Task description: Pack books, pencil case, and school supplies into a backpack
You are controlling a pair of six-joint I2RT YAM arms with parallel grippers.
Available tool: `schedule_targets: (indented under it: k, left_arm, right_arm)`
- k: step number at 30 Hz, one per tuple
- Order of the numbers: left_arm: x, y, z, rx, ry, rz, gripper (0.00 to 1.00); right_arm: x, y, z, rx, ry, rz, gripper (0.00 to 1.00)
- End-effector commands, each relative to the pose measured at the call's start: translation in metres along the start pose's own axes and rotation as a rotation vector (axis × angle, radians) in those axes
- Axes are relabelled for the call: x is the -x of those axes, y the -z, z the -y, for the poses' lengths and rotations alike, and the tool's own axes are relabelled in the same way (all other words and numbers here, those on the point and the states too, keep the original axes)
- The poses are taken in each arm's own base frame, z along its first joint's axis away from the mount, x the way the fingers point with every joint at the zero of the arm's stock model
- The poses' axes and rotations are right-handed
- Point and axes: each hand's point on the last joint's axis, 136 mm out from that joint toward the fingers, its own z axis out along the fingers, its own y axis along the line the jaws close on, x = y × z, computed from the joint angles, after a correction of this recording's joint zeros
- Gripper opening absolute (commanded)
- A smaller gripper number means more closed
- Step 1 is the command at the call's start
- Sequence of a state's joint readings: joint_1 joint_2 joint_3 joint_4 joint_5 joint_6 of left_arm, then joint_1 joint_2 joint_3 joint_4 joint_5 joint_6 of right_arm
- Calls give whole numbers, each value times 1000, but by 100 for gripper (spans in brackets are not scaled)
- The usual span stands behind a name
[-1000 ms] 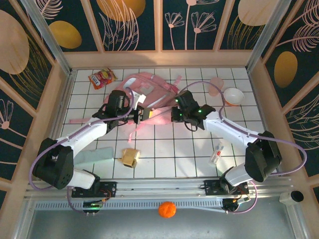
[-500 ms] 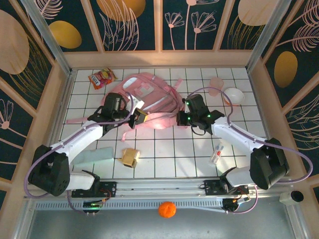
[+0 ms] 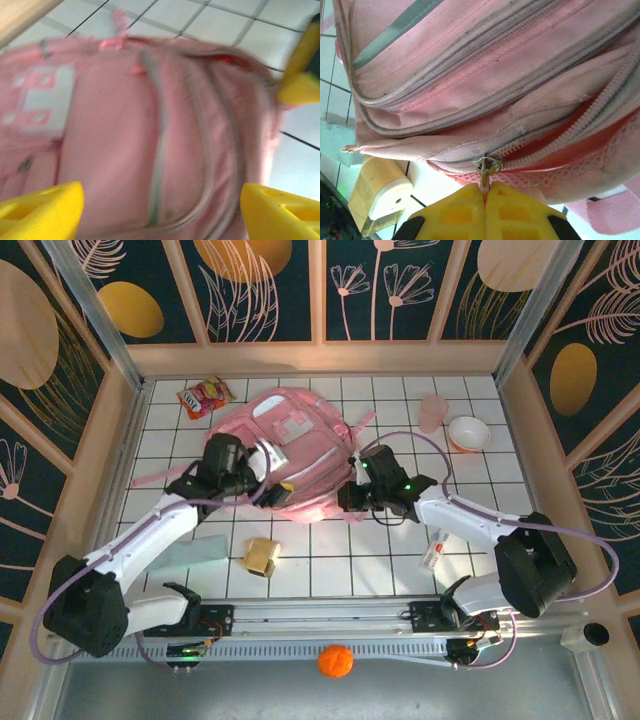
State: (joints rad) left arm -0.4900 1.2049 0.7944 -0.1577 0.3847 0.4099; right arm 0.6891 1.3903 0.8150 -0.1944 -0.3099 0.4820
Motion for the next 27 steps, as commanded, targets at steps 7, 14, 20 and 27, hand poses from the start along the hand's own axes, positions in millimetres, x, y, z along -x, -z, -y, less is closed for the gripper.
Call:
schedule_targets:
  k: [7, 14, 20, 27]
  left_arm:
    - [-11, -54, 45, -123, -194, -27, 75]
    - [-23, -89, 59, -214, -232, -87, 54]
    - [-49, -76, 57, -194, -351, -170, 0]
    - [-75, -53, 49, -146, -356, -239, 0]
  right_arm:
    - [-6, -2, -30, 137, -2, -45, 0]
    - [-8, -1, -32, 146, 26, -72, 0]
    - [0, 8, 25, -7, -72, -60, 0]
    - [13, 25, 74, -86, -97, -26, 0]
